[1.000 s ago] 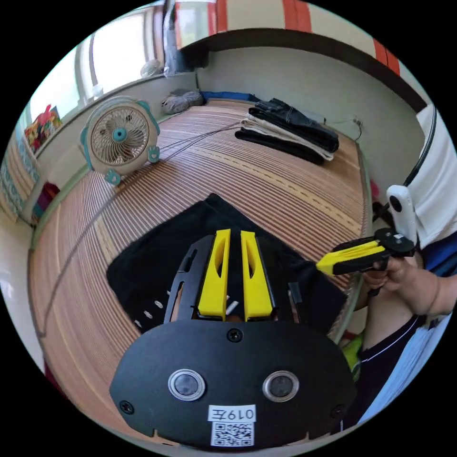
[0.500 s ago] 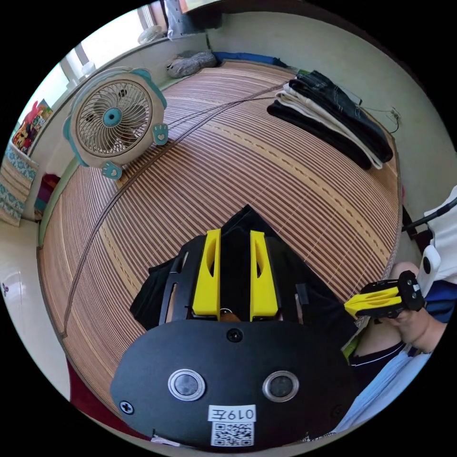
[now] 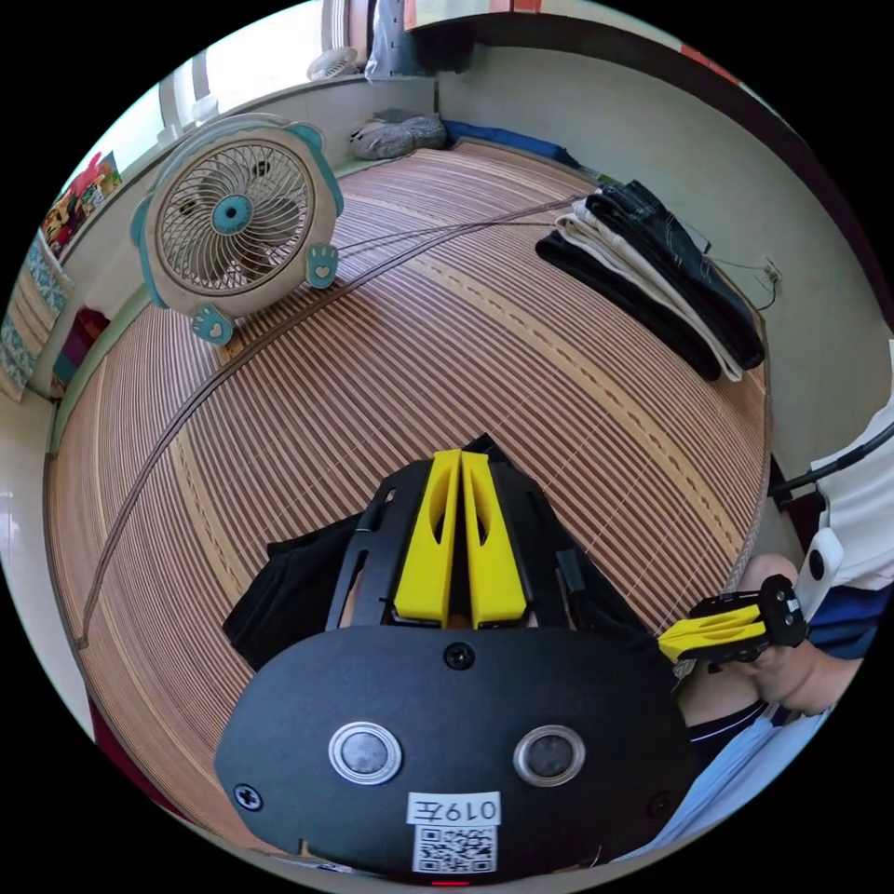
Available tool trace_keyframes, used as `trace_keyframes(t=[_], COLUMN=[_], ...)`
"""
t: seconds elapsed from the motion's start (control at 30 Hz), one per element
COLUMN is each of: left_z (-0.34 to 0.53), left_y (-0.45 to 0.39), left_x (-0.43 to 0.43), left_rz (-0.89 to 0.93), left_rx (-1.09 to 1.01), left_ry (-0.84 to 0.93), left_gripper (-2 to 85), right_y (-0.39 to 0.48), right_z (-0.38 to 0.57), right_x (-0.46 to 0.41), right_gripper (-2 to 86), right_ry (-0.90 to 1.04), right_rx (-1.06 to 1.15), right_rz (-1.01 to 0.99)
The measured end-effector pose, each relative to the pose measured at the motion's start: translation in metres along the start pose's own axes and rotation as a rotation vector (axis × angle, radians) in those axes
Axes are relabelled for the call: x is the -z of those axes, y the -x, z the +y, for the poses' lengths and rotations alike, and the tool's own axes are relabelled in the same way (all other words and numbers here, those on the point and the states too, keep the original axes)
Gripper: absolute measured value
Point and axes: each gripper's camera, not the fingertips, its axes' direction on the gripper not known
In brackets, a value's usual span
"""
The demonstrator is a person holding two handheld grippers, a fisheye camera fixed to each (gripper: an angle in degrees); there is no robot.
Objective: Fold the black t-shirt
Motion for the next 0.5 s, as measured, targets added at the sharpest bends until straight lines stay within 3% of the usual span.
trace_keyframes(t=[0.5], left_z=[0.022], left_y=[0.019], left_x=[0.013], left_rz=[0.098], left_rx=[0.033], left_ry=[-0.027], left_gripper=[5.2], right_y=[0.039], right_z=[0.012], right_x=[0.010], right_gripper=[4.7], right_ry=[-0.020], right_rx=[0.161], right_rz=[0.100])
